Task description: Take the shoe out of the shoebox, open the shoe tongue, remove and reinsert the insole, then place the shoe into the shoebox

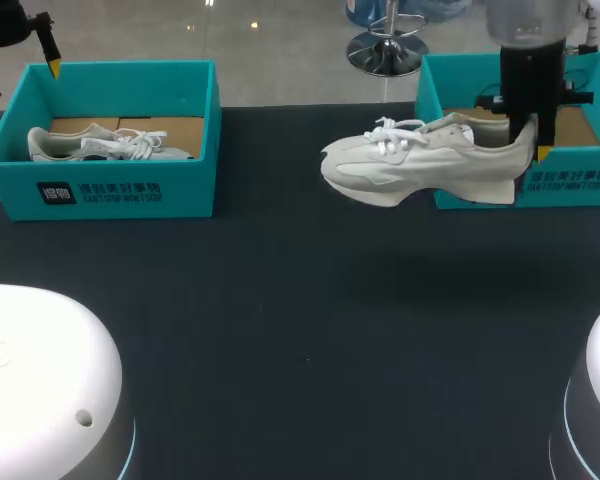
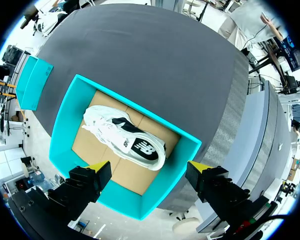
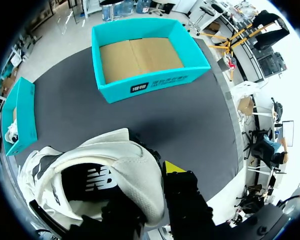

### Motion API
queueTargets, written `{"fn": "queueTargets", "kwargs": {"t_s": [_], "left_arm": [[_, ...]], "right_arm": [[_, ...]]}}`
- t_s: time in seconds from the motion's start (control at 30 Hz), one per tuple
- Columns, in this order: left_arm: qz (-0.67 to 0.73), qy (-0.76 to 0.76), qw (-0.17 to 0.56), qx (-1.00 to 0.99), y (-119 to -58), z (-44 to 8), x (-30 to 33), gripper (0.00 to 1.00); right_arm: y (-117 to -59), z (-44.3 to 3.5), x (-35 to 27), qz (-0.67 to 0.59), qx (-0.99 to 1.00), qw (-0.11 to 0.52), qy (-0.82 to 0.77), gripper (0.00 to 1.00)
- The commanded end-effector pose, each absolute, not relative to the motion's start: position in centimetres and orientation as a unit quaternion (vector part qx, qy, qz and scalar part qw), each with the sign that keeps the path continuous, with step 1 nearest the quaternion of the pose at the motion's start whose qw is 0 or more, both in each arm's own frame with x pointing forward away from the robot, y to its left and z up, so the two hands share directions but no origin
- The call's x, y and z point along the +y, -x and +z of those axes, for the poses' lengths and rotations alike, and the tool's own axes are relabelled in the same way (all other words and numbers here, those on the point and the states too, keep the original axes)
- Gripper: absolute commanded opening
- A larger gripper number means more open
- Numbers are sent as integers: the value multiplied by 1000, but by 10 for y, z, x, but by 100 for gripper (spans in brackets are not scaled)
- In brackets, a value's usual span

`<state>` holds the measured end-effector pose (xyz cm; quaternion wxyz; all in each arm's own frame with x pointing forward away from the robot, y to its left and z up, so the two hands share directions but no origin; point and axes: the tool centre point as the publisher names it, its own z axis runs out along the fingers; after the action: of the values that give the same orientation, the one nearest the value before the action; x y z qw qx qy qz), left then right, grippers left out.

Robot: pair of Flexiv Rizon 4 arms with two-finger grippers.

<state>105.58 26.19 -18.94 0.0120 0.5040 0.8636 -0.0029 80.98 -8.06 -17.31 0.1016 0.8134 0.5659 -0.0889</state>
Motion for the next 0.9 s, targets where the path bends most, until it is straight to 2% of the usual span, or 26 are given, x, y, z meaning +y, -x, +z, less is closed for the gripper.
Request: {"fn": "queueTargets", "kwargs": {"t_s": [0.03, 0.3, 0.9], "left_arm": [[-2, -504, 11, 863, -1056, -189, 263, 100], [-2, -504, 11, 863, -1056, -189, 263, 100], [-2, -504, 11, 863, -1056, -189, 263, 100]], "right_arm": [[-787, -180, -66, -68, 563, 116, -815, 0], [-764, -183, -54, -88, 570, 91, -812, 0], [-764, -183, -54, -88, 570, 91, -812, 0]]}}
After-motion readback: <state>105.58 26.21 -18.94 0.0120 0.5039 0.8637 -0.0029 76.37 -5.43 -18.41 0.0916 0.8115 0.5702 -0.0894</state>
